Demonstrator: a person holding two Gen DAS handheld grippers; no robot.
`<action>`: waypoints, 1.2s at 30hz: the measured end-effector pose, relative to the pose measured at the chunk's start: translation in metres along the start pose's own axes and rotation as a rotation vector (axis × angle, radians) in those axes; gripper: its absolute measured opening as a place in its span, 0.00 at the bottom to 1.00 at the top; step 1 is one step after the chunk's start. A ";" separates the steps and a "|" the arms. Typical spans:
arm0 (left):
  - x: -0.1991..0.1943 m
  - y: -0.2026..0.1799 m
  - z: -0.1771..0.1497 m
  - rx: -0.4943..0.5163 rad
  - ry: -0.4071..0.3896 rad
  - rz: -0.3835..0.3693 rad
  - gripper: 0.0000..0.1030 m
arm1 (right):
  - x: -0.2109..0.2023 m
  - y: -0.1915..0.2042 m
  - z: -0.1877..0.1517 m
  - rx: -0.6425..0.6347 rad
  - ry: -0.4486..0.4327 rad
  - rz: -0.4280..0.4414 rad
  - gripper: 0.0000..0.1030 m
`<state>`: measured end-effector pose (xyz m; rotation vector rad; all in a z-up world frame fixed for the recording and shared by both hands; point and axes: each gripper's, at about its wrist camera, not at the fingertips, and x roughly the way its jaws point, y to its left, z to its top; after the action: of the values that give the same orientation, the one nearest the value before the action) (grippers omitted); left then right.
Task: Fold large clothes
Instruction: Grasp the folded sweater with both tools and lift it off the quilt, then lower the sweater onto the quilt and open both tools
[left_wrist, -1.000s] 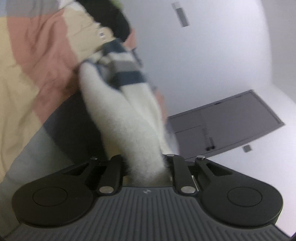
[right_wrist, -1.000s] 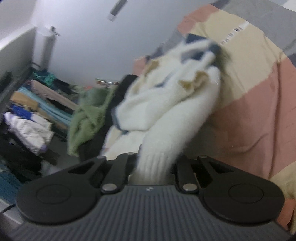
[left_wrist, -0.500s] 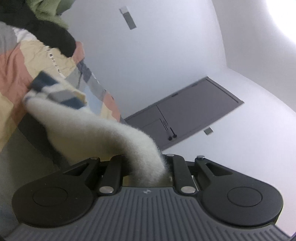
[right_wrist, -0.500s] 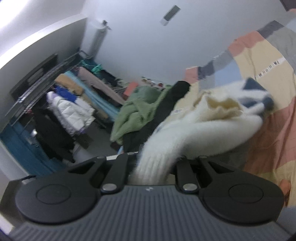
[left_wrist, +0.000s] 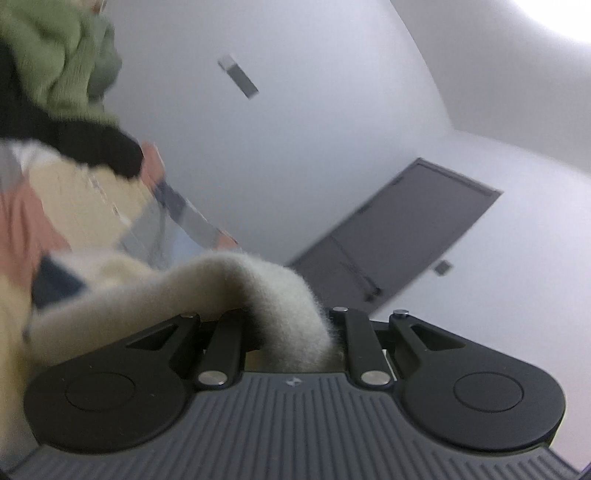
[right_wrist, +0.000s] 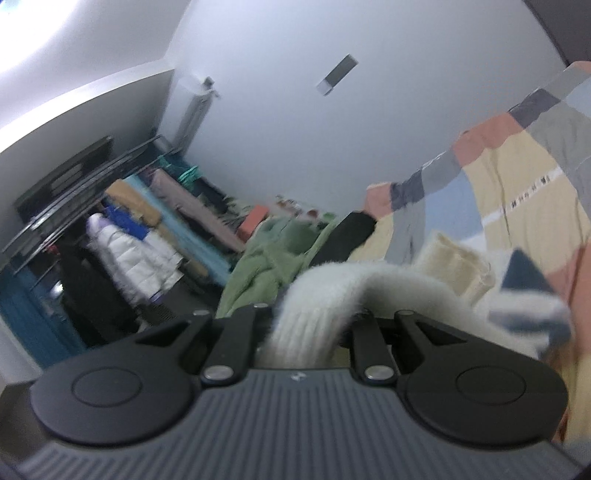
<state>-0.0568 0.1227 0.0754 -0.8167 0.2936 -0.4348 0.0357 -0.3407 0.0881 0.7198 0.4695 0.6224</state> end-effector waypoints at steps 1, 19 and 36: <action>0.013 0.005 0.004 0.005 -0.007 0.020 0.17 | 0.010 -0.004 0.006 0.009 -0.006 -0.008 0.16; 0.226 0.172 0.034 -0.002 0.102 0.321 0.17 | 0.204 -0.134 0.011 0.104 -0.007 -0.231 0.17; 0.263 0.244 0.032 -0.069 0.165 0.278 0.34 | 0.273 -0.187 -0.004 0.107 0.174 -0.300 0.23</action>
<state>0.2493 0.1641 -0.1102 -0.7944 0.5708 -0.2317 0.2980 -0.2672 -0.0995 0.6824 0.7611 0.3805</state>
